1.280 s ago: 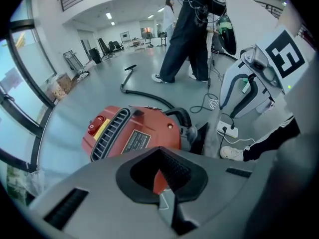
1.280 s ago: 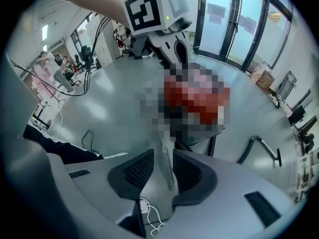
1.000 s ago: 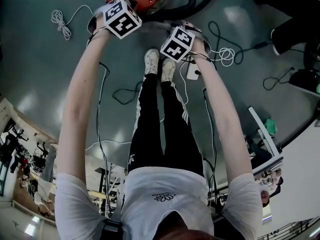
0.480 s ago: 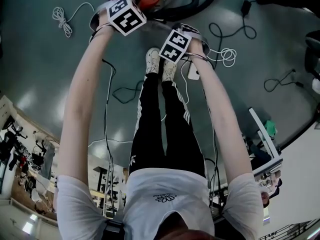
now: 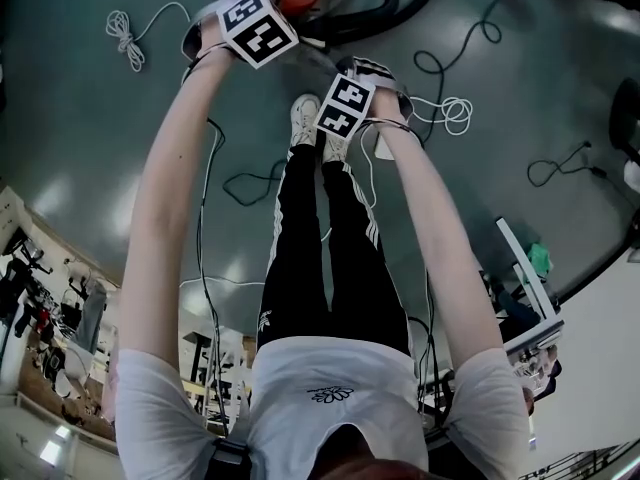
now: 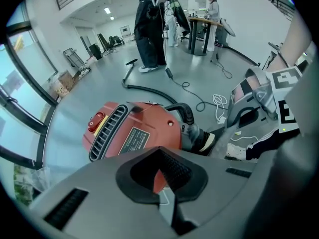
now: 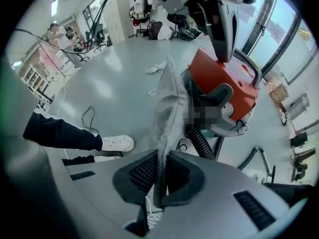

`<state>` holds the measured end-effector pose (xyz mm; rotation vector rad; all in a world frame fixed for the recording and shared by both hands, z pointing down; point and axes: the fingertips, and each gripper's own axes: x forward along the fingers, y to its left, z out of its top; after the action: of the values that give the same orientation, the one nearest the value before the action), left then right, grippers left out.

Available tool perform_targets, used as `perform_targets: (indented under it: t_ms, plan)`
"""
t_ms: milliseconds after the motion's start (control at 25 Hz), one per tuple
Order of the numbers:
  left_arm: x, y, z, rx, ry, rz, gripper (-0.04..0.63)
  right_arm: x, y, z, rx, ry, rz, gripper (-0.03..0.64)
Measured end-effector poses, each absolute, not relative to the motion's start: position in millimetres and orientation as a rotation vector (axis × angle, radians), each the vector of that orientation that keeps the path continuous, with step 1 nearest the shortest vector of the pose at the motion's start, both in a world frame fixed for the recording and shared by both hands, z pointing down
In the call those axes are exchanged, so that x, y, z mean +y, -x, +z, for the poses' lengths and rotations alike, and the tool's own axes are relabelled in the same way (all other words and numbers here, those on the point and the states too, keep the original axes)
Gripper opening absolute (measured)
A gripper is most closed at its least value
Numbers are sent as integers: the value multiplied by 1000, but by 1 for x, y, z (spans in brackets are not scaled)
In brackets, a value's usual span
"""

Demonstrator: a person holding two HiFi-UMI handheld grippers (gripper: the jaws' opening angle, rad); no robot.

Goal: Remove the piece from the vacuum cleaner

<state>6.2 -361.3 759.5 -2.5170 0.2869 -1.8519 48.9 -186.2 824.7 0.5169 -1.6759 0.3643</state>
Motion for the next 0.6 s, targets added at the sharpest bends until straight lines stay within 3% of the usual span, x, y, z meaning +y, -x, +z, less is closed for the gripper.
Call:
perform_targets:
  t_ms: [600]
  plan:
    - [-362, -7, 763, 338, 2528, -1845, 0, -168, -37, 827, -1736, -439, 370, 22]
